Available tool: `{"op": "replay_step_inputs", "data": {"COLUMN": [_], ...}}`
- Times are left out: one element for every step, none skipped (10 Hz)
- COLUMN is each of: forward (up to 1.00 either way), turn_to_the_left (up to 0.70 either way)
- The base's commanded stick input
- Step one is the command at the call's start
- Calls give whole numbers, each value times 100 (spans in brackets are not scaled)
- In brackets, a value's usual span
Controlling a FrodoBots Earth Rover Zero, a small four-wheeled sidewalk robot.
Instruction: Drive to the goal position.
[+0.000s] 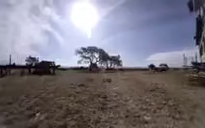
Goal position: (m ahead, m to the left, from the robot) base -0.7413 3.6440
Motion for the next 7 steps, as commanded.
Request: {"op": "replay_step_inputs", "data": {"forward": [70, 70, 70, 70, 70, 70, 70], "turn_to_the_left": [27, 27, 27, 27, 27, 27, 27]}}
